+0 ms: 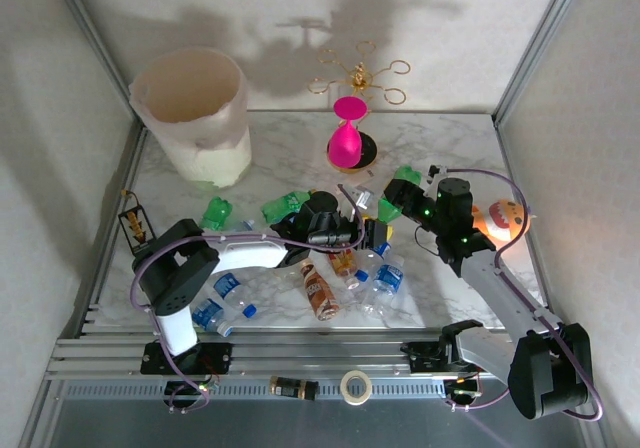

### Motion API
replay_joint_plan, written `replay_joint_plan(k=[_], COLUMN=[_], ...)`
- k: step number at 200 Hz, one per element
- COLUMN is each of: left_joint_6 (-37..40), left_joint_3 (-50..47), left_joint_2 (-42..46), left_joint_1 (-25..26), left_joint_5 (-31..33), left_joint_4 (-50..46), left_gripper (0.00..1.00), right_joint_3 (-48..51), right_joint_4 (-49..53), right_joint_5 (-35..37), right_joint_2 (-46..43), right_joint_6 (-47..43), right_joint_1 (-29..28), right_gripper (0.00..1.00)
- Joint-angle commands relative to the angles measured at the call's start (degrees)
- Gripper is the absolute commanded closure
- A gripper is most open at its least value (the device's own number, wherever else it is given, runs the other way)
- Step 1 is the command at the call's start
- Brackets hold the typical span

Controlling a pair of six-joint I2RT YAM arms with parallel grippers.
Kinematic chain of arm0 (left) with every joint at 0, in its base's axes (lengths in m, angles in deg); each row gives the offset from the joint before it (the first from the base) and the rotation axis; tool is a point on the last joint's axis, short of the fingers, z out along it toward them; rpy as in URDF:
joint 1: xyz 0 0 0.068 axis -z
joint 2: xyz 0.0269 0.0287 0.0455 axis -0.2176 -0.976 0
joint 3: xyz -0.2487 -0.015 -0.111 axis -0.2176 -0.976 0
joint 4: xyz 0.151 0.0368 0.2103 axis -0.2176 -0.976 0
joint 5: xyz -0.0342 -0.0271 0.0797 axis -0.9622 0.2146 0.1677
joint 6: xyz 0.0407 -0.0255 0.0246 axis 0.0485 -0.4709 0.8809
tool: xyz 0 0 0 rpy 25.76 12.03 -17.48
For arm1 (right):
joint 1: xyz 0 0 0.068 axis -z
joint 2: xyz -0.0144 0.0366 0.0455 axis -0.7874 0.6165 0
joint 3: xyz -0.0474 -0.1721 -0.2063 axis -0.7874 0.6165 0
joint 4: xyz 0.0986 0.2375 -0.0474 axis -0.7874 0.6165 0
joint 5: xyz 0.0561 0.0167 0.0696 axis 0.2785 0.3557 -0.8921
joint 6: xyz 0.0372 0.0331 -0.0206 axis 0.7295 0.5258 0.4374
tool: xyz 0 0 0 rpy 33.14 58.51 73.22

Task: Put the plastic bottles in the bin

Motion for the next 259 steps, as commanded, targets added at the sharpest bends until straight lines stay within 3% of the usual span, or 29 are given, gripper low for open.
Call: replay_joint_plan(k=[1,29,55,98,126,136,225,259], left_joint_6=[0.2,0.5,0.4,0.3,0.8,1.2,7.8,11.3], left_joint_3=[1.5,1.5,1.3,0.5,-0.9,-1.5,-1.7,1.3], left_joint_2=[-0.4,-0.3,-0.1,1.3,3.8,5.0,20.6,26.5], left_joint_1=[0.4,0.4,0.4,0.3,0.1,0.0,-1.7,-5.1], left_joint_5=[-1.0,-0.6,0.1,2.7,4.9,5.9,18.4,23.6], left_joint_4=[-0.2,-0.3,-0.2,-0.9,-2.0,-2.8,-16.0,-21.5], left_gripper=[0.56,0.76,0.77,0.85,0.95,1.00,1.00,1.00], right_joint_3=[0.7,0.6,0.6,0.3,0.3,0.6,7.6,9.3], right_joint_4=[-1.8,-2.2,-2.6,-1.7,-1.9,-2.4,-14.2,-15.9], right_joint_5=[-0.9,-1.2,-1.6,-0.4,1.4,2.1,3.4,3.2], right_joint_2=[-0.9,-0.9,-0.8,-1.2,-2.7,-3.4,-7.9,-6.8], right_joint_6=[0.4,0.5,0.4,-0.3,-1.2,-1.4,0.7,1.5], right_joint_1=[-0.4,-0.4,-0.6,-0.6,-0.6,-0.6,-0.5,-0.5], right_gripper=[0.49,0.49,0.45,0.12,0.02,0.01,0.01,0.01])
